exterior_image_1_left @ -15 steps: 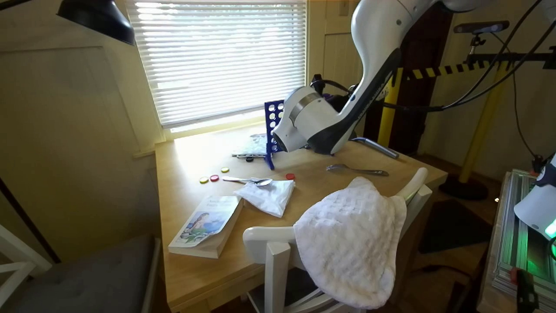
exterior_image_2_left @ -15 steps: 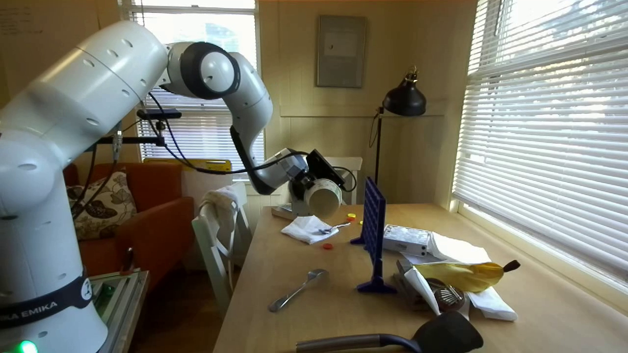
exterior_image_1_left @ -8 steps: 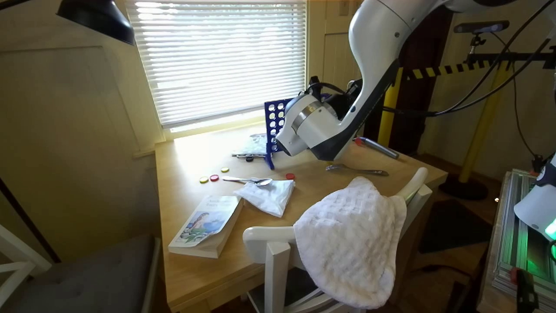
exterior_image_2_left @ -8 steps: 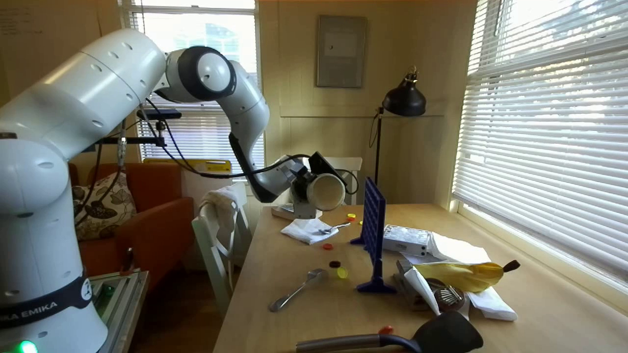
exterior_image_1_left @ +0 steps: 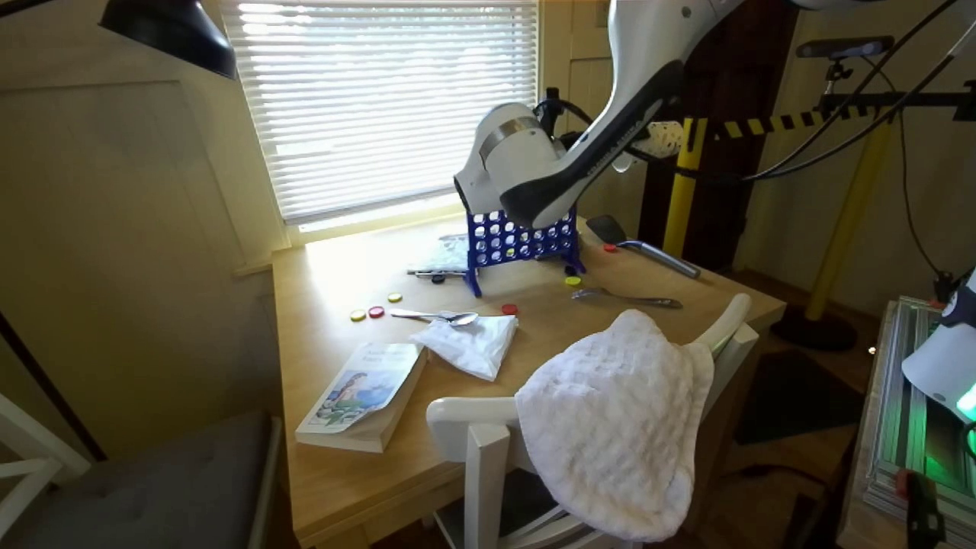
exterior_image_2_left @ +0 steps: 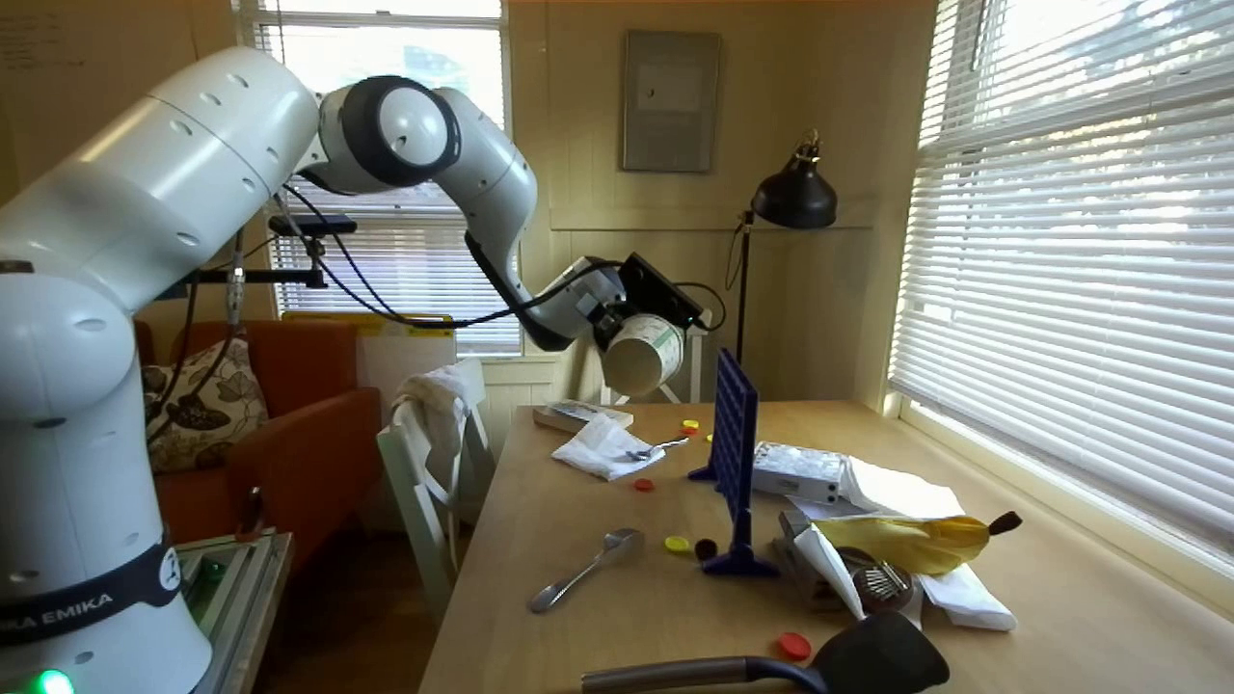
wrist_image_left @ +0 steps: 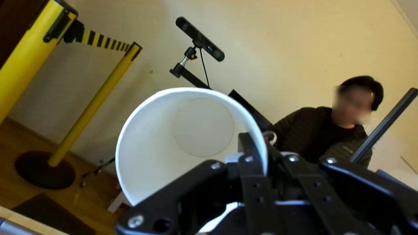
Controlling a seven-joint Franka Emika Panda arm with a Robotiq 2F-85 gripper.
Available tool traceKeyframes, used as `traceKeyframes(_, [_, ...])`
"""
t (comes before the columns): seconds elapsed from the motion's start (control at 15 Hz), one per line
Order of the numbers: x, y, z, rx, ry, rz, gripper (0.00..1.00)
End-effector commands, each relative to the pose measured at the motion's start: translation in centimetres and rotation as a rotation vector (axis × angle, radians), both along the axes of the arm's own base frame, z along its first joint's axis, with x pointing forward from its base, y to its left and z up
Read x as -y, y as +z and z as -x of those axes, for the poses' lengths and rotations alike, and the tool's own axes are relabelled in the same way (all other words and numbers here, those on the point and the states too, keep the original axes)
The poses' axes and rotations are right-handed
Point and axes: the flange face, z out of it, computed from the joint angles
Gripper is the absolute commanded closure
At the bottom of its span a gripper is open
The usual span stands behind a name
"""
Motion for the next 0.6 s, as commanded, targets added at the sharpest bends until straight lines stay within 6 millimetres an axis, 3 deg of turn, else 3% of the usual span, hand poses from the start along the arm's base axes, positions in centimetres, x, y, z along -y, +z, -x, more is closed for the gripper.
traceKeyframes(0.0, [-1.4, 4.1, 0.2, 0.075, -0.106, -0.154, 0.99])
traceKeyframes(0.53, [-9.2, 9.1, 3.6, 0.158, -0.314, -0.556, 0.99])
